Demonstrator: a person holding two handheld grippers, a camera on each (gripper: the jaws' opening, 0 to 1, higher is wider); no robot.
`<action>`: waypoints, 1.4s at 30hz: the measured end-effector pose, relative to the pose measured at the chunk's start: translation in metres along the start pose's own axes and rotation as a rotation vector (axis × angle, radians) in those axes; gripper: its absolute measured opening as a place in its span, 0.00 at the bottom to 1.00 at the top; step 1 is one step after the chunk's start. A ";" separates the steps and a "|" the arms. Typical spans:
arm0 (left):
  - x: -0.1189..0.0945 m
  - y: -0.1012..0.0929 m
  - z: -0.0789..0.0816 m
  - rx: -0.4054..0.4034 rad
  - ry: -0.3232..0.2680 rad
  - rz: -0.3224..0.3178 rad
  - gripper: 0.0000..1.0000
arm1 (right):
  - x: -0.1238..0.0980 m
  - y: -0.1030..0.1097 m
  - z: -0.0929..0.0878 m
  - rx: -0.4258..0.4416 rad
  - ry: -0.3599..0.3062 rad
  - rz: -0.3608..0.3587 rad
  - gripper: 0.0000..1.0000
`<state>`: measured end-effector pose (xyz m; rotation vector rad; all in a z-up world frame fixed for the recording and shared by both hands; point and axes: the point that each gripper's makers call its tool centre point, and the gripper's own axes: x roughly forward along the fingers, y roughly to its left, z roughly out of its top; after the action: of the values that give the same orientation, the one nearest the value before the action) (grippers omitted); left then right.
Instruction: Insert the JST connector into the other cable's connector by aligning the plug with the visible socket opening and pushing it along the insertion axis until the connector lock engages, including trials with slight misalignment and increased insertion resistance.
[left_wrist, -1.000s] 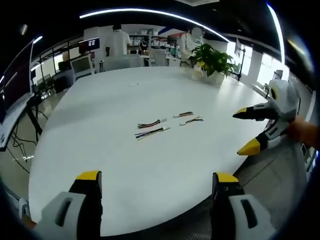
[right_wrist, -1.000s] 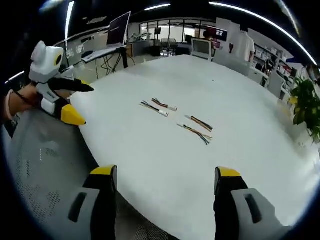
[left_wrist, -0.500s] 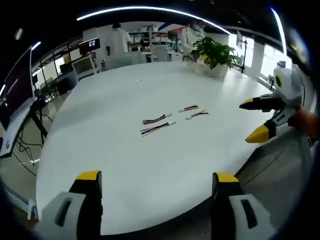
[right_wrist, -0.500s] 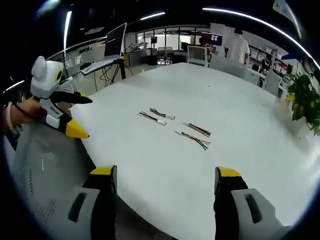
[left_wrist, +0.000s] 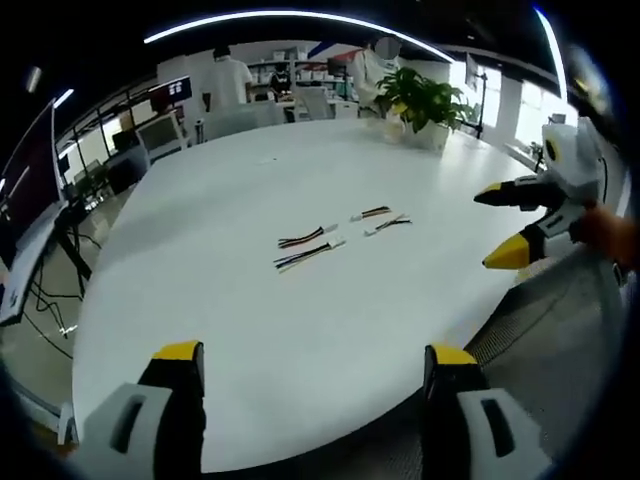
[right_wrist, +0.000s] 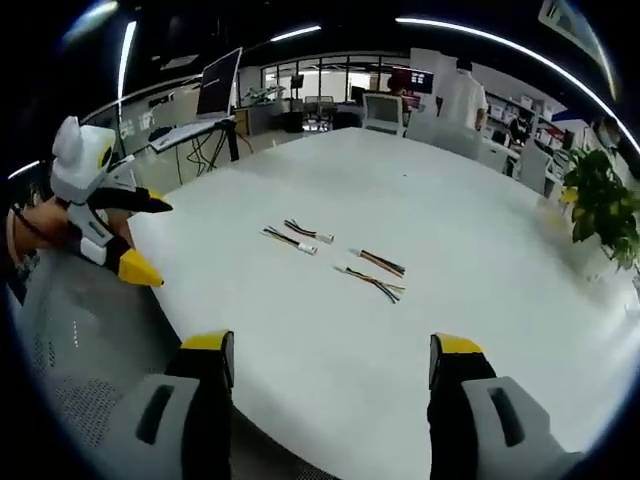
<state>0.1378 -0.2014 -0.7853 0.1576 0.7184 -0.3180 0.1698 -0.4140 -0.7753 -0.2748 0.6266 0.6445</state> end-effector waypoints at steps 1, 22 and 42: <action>0.000 0.000 0.000 -0.003 -0.002 -0.003 0.89 | 0.000 0.000 -0.001 -0.007 0.003 -0.001 0.78; 0.003 -0.008 0.014 -0.084 -0.052 -0.080 0.89 | 0.004 -0.015 -0.017 0.086 0.079 -0.020 0.79; 0.005 -0.018 0.036 -0.088 -0.118 -0.150 0.88 | 0.008 0.020 0.009 -0.162 -0.028 0.097 0.74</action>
<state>0.1580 -0.2286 -0.7625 0.0006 0.6271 -0.4344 0.1664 -0.3904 -0.7742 -0.3870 0.5644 0.7929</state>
